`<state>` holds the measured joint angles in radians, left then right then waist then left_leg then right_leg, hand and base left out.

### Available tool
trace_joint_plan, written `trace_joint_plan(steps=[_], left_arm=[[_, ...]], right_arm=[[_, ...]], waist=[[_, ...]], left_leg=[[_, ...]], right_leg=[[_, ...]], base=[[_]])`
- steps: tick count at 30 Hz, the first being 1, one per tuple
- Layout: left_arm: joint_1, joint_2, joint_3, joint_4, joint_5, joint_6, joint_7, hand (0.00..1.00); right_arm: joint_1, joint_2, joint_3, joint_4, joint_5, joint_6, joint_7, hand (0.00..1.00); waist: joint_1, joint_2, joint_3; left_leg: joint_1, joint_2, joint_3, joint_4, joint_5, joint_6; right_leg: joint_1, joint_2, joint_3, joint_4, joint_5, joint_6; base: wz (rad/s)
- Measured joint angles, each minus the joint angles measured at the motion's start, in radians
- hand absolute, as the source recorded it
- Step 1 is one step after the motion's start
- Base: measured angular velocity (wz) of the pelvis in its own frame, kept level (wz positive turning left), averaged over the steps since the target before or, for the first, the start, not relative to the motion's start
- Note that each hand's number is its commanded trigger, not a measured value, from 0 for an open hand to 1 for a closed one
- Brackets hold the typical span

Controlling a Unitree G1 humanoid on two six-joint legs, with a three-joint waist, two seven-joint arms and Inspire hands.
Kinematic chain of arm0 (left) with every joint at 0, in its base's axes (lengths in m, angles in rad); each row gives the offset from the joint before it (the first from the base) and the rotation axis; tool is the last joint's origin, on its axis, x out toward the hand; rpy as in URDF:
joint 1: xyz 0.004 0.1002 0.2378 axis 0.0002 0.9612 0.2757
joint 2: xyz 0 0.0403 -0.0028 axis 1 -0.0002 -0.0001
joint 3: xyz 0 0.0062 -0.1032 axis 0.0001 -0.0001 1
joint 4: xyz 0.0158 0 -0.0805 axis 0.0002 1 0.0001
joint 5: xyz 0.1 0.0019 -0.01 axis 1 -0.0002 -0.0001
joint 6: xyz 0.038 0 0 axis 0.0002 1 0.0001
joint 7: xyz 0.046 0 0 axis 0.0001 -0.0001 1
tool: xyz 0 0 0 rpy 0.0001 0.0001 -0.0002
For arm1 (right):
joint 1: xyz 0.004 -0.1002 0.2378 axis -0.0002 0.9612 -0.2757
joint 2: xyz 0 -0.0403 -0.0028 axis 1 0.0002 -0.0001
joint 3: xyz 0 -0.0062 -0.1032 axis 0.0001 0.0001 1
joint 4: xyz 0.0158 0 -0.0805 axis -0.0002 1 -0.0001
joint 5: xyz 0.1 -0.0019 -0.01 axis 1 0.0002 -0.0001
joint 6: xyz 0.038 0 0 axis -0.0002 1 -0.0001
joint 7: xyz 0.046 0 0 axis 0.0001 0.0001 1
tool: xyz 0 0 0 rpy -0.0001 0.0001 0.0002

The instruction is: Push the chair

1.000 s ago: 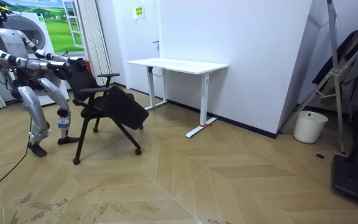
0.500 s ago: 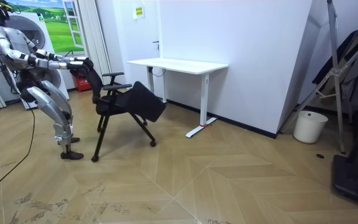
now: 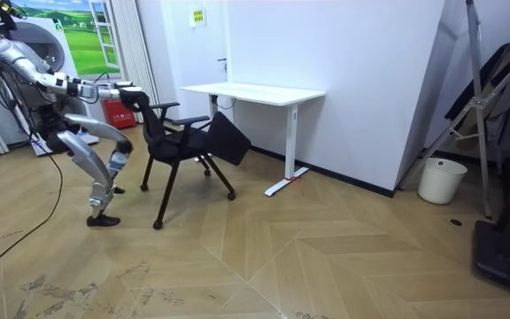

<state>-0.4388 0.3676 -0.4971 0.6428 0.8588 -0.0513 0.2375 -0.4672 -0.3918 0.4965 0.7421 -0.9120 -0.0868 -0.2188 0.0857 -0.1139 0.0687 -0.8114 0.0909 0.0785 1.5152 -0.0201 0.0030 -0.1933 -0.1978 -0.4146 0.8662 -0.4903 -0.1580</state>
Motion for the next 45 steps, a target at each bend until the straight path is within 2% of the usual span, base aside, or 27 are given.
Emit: trace_joint_plan(steps=[2,5,7,10,11,12,13,14,15,16,17,18,19,20,21,22,24,26,27,28,29,30,31,34,38,41,45], left_arm=[[0.01,-0.002,0.0,0.0,-0.002,0.002,0.013,1.0],[0.01,-0.01,0.001,-0.001,-0.001,0.002,0.036,1.0],[0.013,-0.011,0.001,-0.005,-0.001,0.003,0.04,1.0],[0.029,-0.009,0.003,-0.024,-0.001,0.012,0.044,1.0],[0.04,-0.008,0.006,-0.039,0.001,0.02,0.044,1.0],[0.046,-0.007,0.009,-0.046,0.003,0.022,0.044,1.0],[0.054,-0.007,0.014,-0.056,0.007,0.025,0.044,1.0],[0.057,-0.007,0.015,-0.064,0.007,0.03,0.044,1.0],[0.06,-0.007,0.016,-0.066,0.008,0.031,0.044,1.0],[0.062,-0.011,0.016,-0.072,0.01,0.032,0.043,1.0],[0.064,-0.01,0.016,-0.073,0.011,0.031,0.043,1.0],[0.062,-0.007,0.016,-0.073,0.011,0.031,0.043,1.0],[0.057,-0.007,0.016,-0.072,0.011,0.031,0.043,1.0],[0.055,-0.007,0.014,-0.07,0.012,0.031,0.043,1.0],[0.053,-0.007,0.01,-0.062,0.02,0.029,0.038,1.0],[0.052,0.002,-0.001,-0.06,0.021,0.025,0.038,1.0],[0.053,0.021,-0.003,-0.068,0.03,0.014,0.038,1.0],[0.046,0.033,-0.006,-0.068,0.03,0.013,0.037,1.0],[0.042,0.036,-0.011,-0.067,0.031,0.014,0.037,1.0],[0.042,0.036,-0.016,-0.065,0.037,0.015,0.036,1.0],[0.043,0.037,-0.018,-0.064,0.041,0.015,0.034,1.0],[0.043,0.04,-0.019,-0.065,0.041,0.015,0.032,1.0],[0.039,0.041,-0.018,-0.064,0.044,0.015,0.032,1.0],[0.037,0.035,-0.005,-0.062,0.045,0.017,0.037,1.0],[0.029,0.025,0.013,-0.058,0.046,0.021,0.045,1.0],[0.017,0.023,0.013,-0.066,0.046,0.026,0.046,1.0],[-0.012,0.002,0.001,-0.035,0.046,0.04,0.046,1.0]], right_arm=[[-0.003,-0.005,0.0,-0.001,-0.001,-0.004,-0.003,1.0],[-0.004,-0.009,-0.001,0.006,0.0,-0.006,-0.034,1.0],[-0.003,-0.01,0.0,0.006,-0.001,-0.005,-0.043,1.0],[-0.002,-0.01,0.001,0.005,-0.009,-0.005,-0.056,1.0],[-0.001,-0.008,0.003,0.002,-0.012,-0.005,-0.06,1.0],[0.0,-0.006,0.003,0.002,-0.014,-0.005,-0.061,1.0],[-0.001,-0.005,0.003,-0.001,-0.016,-0.005,-0.063,1.0],[0.0,-0.003,0.003,-0.004,-0.016,-0.003,-0.063,1.0],[0.0,-0.004,0.003,-0.004,-0.016,-0.002,-0.063,1.0],[0.004,-0.006,0.006,-0.007,-0.016,0.001,-0.063,1.0],[0.008,-0.007,0.008,-0.014,-0.016,0.004,-0.063,1.0],[0.008,-0.008,0.008,-0.018,-0.016,0.008,-0.063,1.0],[0.005,-0.002,0.009,-0.02,-0.016,0.018,-0.063,1.0],[0.006,0.003,0.011,-0.015,-0.016,0.021,-0.063,1.0],[0.014,0.011,0.011,-0.008,-0.016,0.023,-0.063,1.0],[0.029,0.015,0.011,-0.004,-0.012,0.023,-0.064,1.0],[0.045,0.027,0.01,-0.013,-0.008,0.028,-0.071,1.0],[0.046,0.037,0.011,-0.014,-0.003,0.035,-0.075,1.0],[0.049,0.039,0.011,-0.01,0.004,0.035,-0.078,1.0],[0.053,0.042,0.011,-0.005,0.006,0.035,-0.079,1.0],[0.058,0.048,0.011,-0.004,0.006,0.035,-0.08,1.0],[0.059,0.05,0.011,-0.004,0.006,0.035,-0.08,1.0],[0.058,0.052,0.008,-0.005,0.007,0.035,-0.083,1.0],[0.036,0.05,0.007,-0.004,0.002,0.035,-0.088,1.0],[0.005,0.042,0.009,0.001,-0.009,0.035,-0.087,1.0],[-0.006,0.032,0.004,-0.01,-0.007,0.035,-0.087,1.0],[-0.01,0.031,-0.006,0.004,-0.002,0.035,-0.074,1.0]], waist=[[-0.002,0.007,0.0011],[0.002,0.035,0.0016],[0.005,0.051,-0.0022],[0.018,0.055,-0.011],[0.03,0.05,-0.018],[0.033,0.051,-0.0187],[0.035,0.051,-0.0199],[0.039,0.047,-0.0217],[0.043,0.046,-0.0226],[0.049,0.043,-0.0268],[0.053,0.041,-0.038],[0.054,0.042,-0.0386],[0.054,0.039,-0.0339],[0.054,0.037,-0.0306],[0.049,0.043,-0.0291],[0.047,0.05,-0.0263],[0.057,0.054,-0.0262],[0.047,0.048,-0.0282],[0.032,0.045,-0.0255],[0.032,0.044,-0.0252],[0.025,0.04,-0.0255],[0.021,0.03,-0.031],[0.016,0.027,-0.0318],[0.016,0.049,-0.0308],[0.004,0.039,-0.0229],[-0.008,0.035,-0.0227],[-0.02,0.034,-0.0216]], left_leg=[[0.017,0.0,0.026,-0.188,0.0,-0.001],[0.121,-0.001,0.06,-0.528,0.003,-0.005],[0.184,-0.019,0.064,-0.644,0.002,-0.005],[0.299,-0.026,0.087,-0.767,-0.013,-0.007],[0.349,-0.027,0.096,-0.799,-0.042,-0.008],[0.372,-0.026,0.103,-0.814,-0.057,-0.008],[0.412,-0.03,0.119,-0.847,-0.108,0.0],[0.43,-0.032,0.141,-0.857,-0.135,0.029],[0.439,-0.032,0.15,-0.858,-0.144,0.038],[0.455,-0.033,0.163,-0.858,-0.169,0.049],[0.462,-0.037,0.176,-0.853,-0.194,0.06],[0.465,-0.04,0.179,-0.849,-0.205,0.065],[0.482,-0.052,0.178,-0.841,-0.226,0.07],[0.495,-0.053,0.178,-0.835,-0.237,0.074],[0.52,-0.047,0.165,-0.826,-0.26,0.077],[0.544,-0.032,0.154,-0.825,-0.281,0.07],[0.559,-0.013,0.144,-0.828,-0.301,0.058],[0.564,-0.01,0.116,-0.831,-0.307,0.051],[0.574,-0.004,0.102,-0.832,-0.311,0.049],[0.585,0.003,0.084,-0.828,-0.322,0.034],[0.592,0.009,0.059,-0.826,-0.335,0.012],[0.593,0.01,0.047,-0.824,-0.337,0.001],[0.595,0.017,0.028,-0.822,-0.339,-0.024],[0.603,0.038,-0.001,-0.853,-0.334,-0.058],[0.612,0.04,-0.016,-0.89,-0.319,-0.079],[0.587,0.057,-0.024,-0.851,-0.317,-0.093],[0.537,0.085,-0.025,-0.709,-0.275,-0.07]], right_leg=[[0.008,0.002,-0.01,-0.001,-0.012,0.007],[0.025,0.036,-0.007,-0.016,-0.034,0.029],[0.027,0.044,-0.004,-0.027,-0.039,0.037],[0.035,0.051,0.024,-0.035,-0.055,0.069],[0.037,0.051,0.042,-0.035,-0.063,0.086],[0.041,0.051,0.049,-0.035,-0.067,0.093],[0.05,0.048,0.058,-0.037,-0.074,0.111],[0.059,0.04,0.066,-0.041,-0.079,0.133],[0.063,0.038,0.073,-0.044,-0.08,0.149],[0.072,0.025,0.079,-0.048,-0.084,0.183],[0.071,0.006,0.07,-0.037,-0.074,0.204],[0.071,-0.013,0.05,-0.012,-0.057,0.208],[0.068,-0.049,0.022,0.046,-0.024,0.191],[0.068,-0.06,0.013,0.076,-0.004,0.18],[0.061,-0.068,0.009,0.134,0.053,0.174],[0.043,-0.063,0.031,0.184,0.098,0.183],[-0.021,-0.043,0.074,0.191,0.09,0.191],[-0.085,-0.047,0.089,0.11,0.087,0.195],[-0.098,-0.046,0.089,-0.01,0.097,0.193],[-0.105,-0.038,0.094,-0.136,0.135,0.189],[-0.103,-0.023,0.11,-0.191,0.21,0.18],[-0.098,-0.011,0.111,-0.201,0.227,0.174],[-0.08,0.016,0.113,-0.213,0.255,0.144],[-0.057,0.047,0.075,-0.241,0.245,0.111],[-0.057,0.044,0.053,-0.221,0.203,0.093],[-0.057,0.044,0.019,-0.196,0.157,0.082],[-0.012,0.041,-0.035,-0.169,0.101,0.074]], base=[[0.16],[0.0],[-0.07],[-0.2],[-0.33],[-0.28],[-0.17],[-0.16],[-0.21],[-0.25],[-0.2],[-0.11],[0.0],[0.05],[0.04],[0.0],[-0.02],[0.32],[0.45],[0.56],[0.49],[0.55],[0.35],[0.15],[0.21],[0.34],[0.35]])
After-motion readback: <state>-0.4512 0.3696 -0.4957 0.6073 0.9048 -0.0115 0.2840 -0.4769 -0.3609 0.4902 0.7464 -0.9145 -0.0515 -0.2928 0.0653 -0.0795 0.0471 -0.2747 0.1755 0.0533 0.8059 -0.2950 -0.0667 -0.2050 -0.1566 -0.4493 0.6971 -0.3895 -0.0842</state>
